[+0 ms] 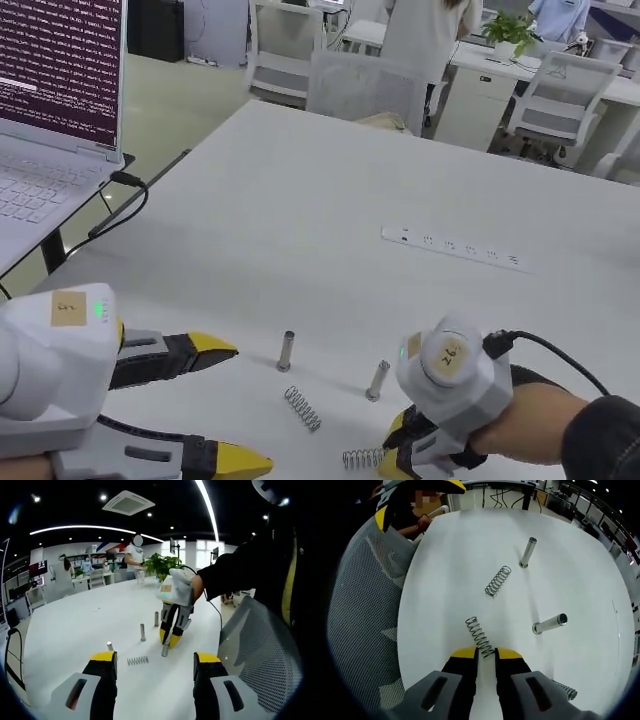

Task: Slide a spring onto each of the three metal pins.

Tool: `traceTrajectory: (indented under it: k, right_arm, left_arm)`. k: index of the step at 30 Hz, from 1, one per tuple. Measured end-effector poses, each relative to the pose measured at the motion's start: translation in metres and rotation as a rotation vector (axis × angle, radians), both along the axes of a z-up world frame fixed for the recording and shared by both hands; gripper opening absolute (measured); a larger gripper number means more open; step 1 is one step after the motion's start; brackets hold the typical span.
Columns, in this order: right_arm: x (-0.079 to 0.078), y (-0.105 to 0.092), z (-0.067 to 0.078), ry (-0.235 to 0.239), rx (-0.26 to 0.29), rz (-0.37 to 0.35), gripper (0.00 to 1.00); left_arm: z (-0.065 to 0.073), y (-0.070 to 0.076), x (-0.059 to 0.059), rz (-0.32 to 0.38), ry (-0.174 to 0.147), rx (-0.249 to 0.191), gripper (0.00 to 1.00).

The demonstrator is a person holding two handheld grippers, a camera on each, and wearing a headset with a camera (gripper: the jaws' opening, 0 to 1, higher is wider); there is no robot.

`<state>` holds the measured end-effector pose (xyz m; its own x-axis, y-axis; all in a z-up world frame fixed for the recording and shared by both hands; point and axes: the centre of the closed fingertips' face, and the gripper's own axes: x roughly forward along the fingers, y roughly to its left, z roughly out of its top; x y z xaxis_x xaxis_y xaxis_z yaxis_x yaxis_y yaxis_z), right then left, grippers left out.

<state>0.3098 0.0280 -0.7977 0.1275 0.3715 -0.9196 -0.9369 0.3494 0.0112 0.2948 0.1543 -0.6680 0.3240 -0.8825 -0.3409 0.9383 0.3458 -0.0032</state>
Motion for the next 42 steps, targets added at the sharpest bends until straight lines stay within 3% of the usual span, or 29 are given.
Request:
traceTrajectory:
  k: [7, 17, 24, 33, 36, 42]
  right_arm:
    - [-0.003, 0.005, 0.001, -0.011, 0.013, 0.043, 0.15]
    - [-0.002, 0.000, -0.001, -0.044, -0.018, 0.098, 0.09]
    - [-0.003, 0.003, 0.003, -0.035, 0.005, 0.082, 0.08]
    - [-0.007, 0.013, 0.030, -0.034, 0.035, 0.072, 0.08]
    - [-0.016, 0.029, 0.050, -0.029, 0.084, 0.101, 0.08]
    - [-0.026, 0.056, 0.082, -0.055, 0.128, 0.178, 0.08]
  left_arm:
    - [0.000, 0.001, -0.001, 0.002, 0.000, 0.001, 0.57]
    - [0.000, 0.001, 0.000, 0.006, 0.000, -0.002, 0.57]
    - [-0.003, -0.002, -0.002, -0.007, 0.005, 0.005, 0.56]
    - [-0.012, -0.010, -0.005, -0.054, 0.013, 0.025, 0.54]
    - [-0.013, -0.012, -0.006, -0.066, 0.013, 0.025, 0.53]
    - [-0.012, -0.015, -0.008, -0.092, 0.004, 0.019, 0.46]
